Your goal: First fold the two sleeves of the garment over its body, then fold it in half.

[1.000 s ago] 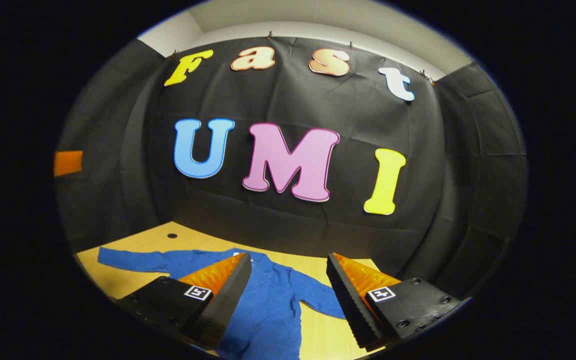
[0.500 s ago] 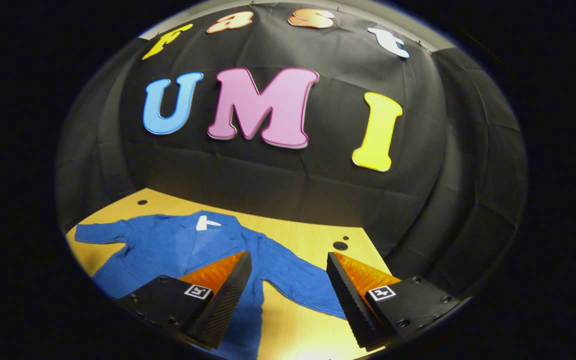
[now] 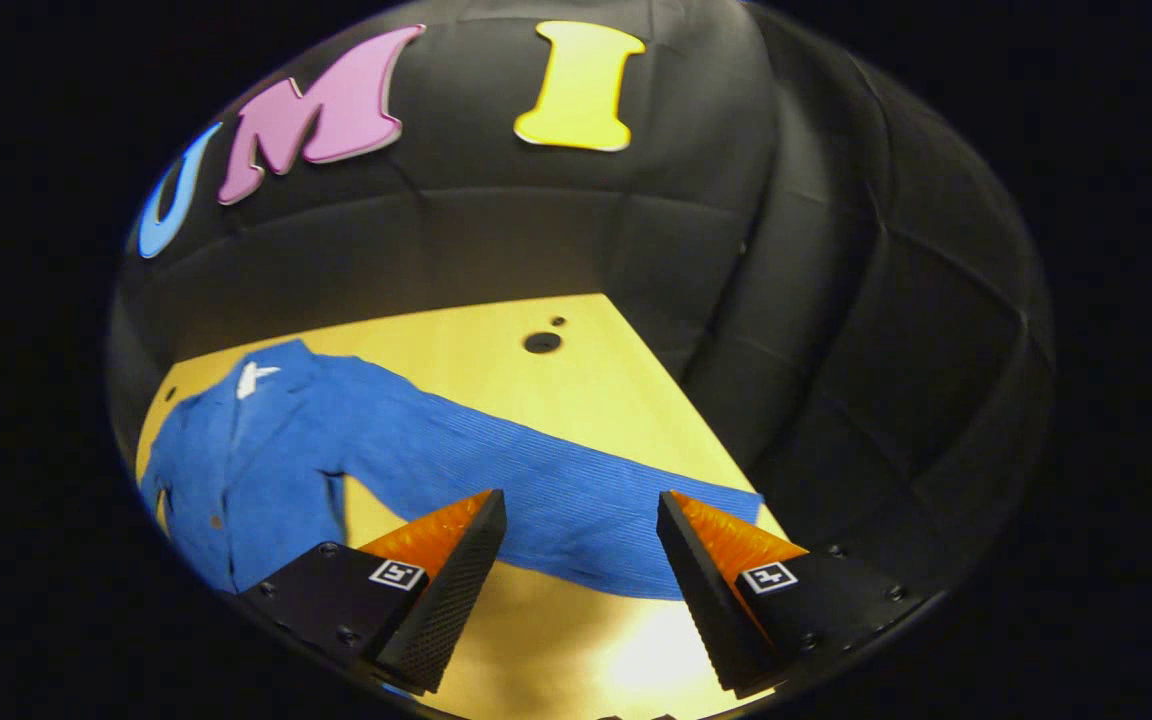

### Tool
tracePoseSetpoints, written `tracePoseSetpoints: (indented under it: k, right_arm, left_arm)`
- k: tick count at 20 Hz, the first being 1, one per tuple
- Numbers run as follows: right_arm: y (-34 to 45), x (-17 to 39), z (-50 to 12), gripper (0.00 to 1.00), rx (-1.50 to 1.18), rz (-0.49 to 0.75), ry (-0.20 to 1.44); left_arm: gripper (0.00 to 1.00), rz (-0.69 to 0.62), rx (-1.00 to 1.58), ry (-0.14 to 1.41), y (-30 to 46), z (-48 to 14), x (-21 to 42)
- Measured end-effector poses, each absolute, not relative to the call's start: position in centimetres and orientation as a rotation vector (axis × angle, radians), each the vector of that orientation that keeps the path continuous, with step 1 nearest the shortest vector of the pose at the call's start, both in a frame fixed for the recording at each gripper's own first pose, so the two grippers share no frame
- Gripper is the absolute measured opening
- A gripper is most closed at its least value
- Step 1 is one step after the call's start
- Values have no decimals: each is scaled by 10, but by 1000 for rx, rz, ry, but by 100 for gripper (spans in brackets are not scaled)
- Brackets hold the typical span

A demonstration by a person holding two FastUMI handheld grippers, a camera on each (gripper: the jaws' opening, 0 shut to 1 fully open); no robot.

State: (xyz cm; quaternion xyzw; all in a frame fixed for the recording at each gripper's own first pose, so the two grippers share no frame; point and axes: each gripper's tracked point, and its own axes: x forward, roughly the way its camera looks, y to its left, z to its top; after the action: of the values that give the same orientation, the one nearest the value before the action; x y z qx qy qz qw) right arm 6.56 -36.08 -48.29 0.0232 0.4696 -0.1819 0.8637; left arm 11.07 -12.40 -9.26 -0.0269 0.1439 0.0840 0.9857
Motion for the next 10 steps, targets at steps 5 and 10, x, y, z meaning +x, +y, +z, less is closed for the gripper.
tracePoseSetpoints:
  k: [5,10]
  right_arm:
    - [-409,37,-517,98,101,-490,1082]
    - [-429,17,-554,98,209,-566,1180]
  left_arm:
    - [82,107,-54,298,-152,-98,129]
    - [82,69,-67,307,-170,-103,138]
